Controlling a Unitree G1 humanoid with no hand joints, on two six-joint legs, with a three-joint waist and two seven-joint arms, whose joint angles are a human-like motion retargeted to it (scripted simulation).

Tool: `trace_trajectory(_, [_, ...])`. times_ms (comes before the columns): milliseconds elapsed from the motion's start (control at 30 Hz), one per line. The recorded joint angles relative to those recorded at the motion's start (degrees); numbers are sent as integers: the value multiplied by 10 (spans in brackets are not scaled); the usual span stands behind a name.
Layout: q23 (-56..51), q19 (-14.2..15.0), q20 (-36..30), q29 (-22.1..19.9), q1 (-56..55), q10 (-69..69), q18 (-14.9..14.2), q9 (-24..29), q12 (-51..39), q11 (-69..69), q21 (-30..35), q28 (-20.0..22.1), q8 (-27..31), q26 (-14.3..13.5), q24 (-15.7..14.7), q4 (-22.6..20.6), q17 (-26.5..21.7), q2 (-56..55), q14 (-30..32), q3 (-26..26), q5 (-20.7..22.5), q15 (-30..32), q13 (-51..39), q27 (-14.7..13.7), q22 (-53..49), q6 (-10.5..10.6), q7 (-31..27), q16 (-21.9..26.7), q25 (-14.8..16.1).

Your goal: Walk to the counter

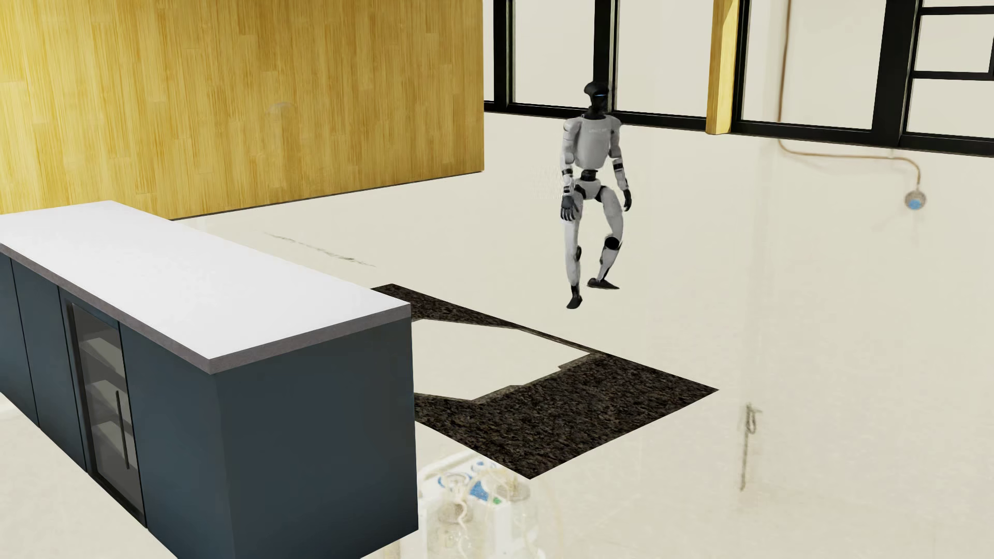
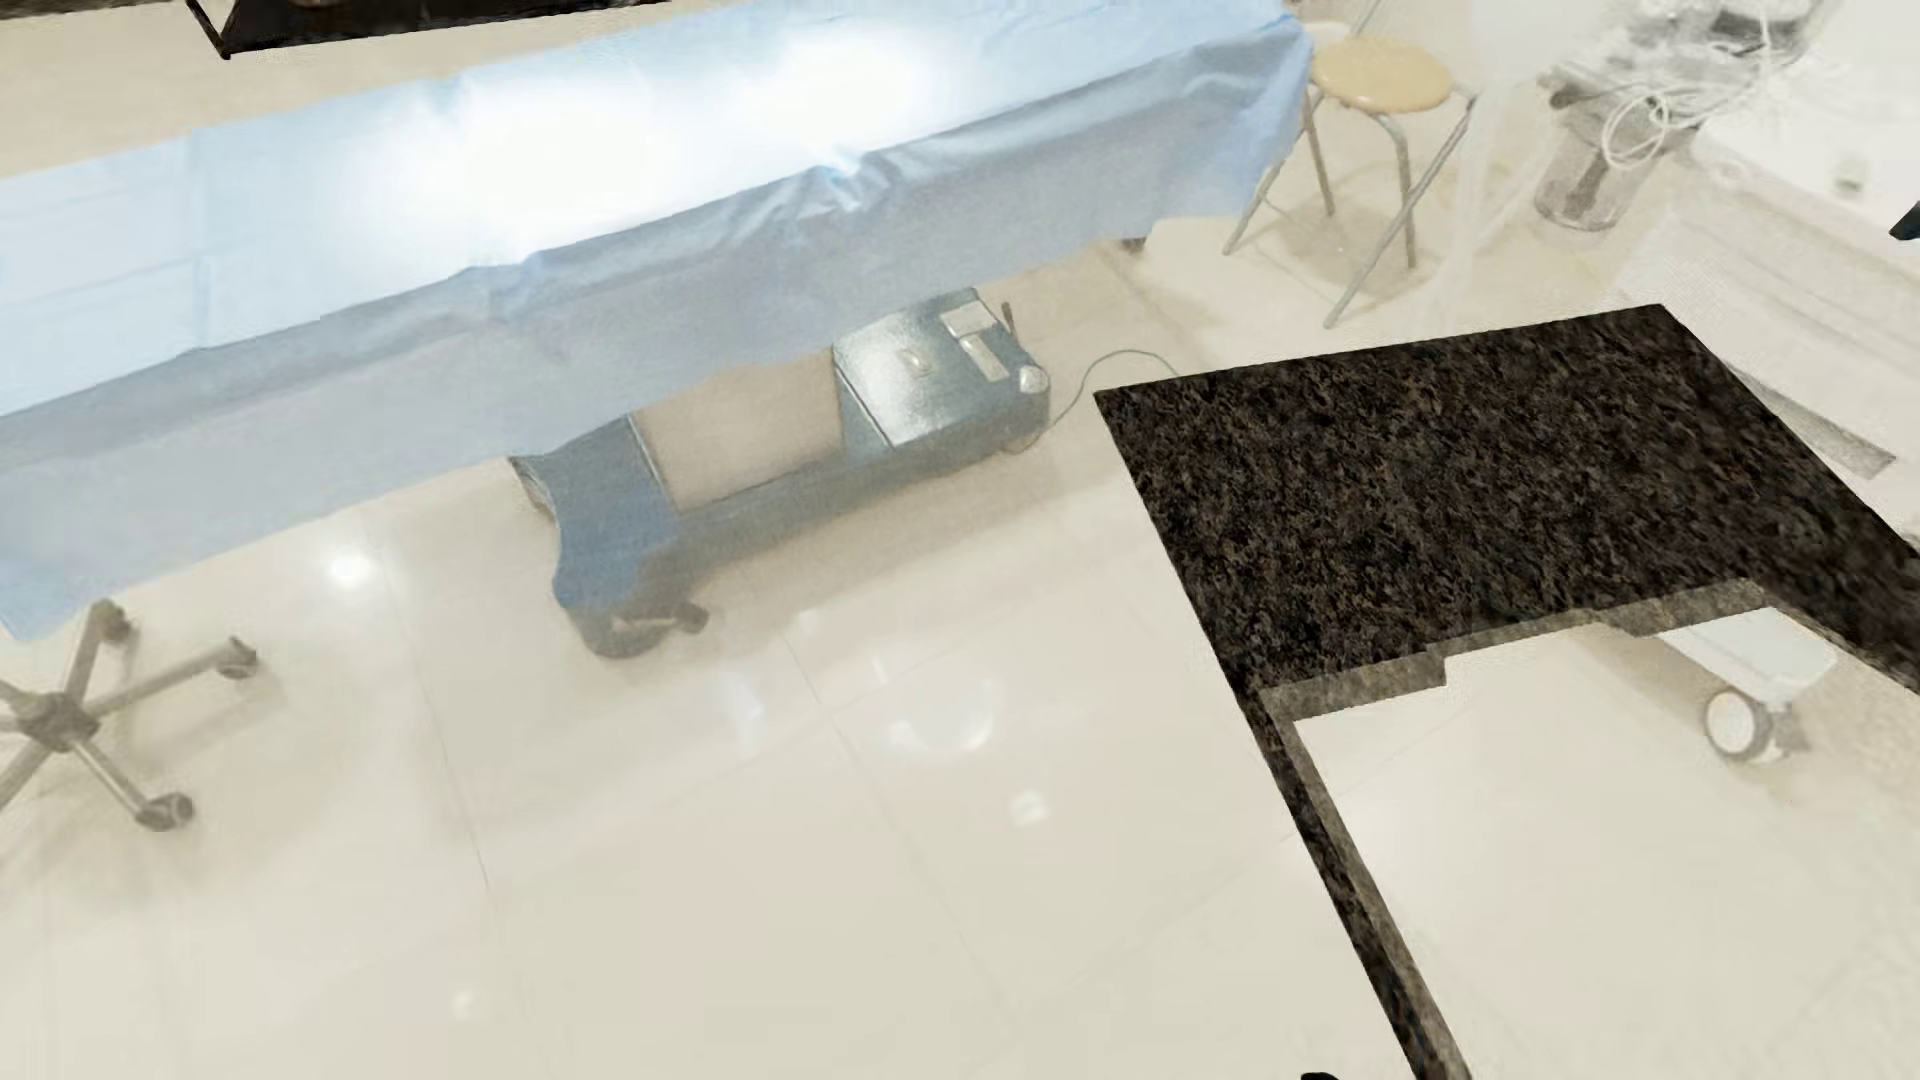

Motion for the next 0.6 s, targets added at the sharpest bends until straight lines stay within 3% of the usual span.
trace_trajectory(33, [21, -6, 12, 8, 6, 28, -2, 0, 9, -13, 4, 2, 20, 0, -1, 30, -1, 4, 44, -4, 31, -6, -7, 11, -4, -1, 1, 3, -6])
trace_trajectory(67, [37, -13, 18, 24, 4, 65, 27, 0, 13, -31, 14, 2, 40, 0, 2, 63, -3, 11, 96, -6, 66, -11, -11, 20, -8, -1, -4, 7, -15])
trace_trajectory(100, [45, -22, 16, 44, -2, 105, 112, 0, 14, -48, 24, -3, 61, -8, 8, 98, -8, 19, 122, -9, 98, -15, -13, 26, -14, 1, -5, 9, -22])
trace_trajectory(133, [47, -30, 17, 60, -32, 153, 172, 3, 12, -57, 32, -7, 89, -13, 13, 110, -14, 23, 101, -5, 127, -19, -15, 29, -21, 3, -53, 8, -27])
trace_trajectory(167, [46, -37, 22, 63, -92, 212, 170, 7, 9, -61, 33, -3, 122, -15, 20, 80, -19, 25, 55, 4, 150, -25, -18, 32, -35, 5, -161, 5, -27])
trace_trajectory(200, [43, -42, 38, 60, -153, 267, 147, 11, 6, -64, 30, 7, 152, -18, 21, 32, -24, 26, 29, 10, 168, -30, -20, 31, -54, 5, -259, -5, -25])
trace_trajectory(267, [25, -47, 73, 40, -252, 341, 109, 16, -3, -68, 31, 24, 203, -39, 27, -57, -31, 30, 6, 16, 192, -40, -17, 31, -81, 5, -364, -28, -16])
trace_trajectory(433, [9, -42, 112, 44, -413, 268, 150, 17, 33, -79, 62, 34, 348, -106, 89, -181, -51, 58, -8, 39, 240, -73, -29, 29, -205, 6, -377, -52, -12])
trace_trajectory(533, [0, -32, 133, 43, -438, 42, 108, 14, 87, -81, 93, 23, 431, -127, 113, -276, -52, 88, 20, 48, 258, -104, -28, 18, -255, 2, -441, -52, -11])
trace_trajectory(567, [-2, -23, 135, 41, -425, -43, 76, 12, 99, -84, 104, 16, 452, -127, 114, -297, -52, 103, 44, 47, 260, -110, -21, 13, -252, 0, -467, -53, -8])
trace_trajectory(600, [-2, -14, 133, 42, -415, -56, 160, 11, 104, -79, 115, 9, 474, -120, 113, -307, -54, 115, 111, 47, 256, -109, -12, 10, -232, -1, -478, -58, -5])
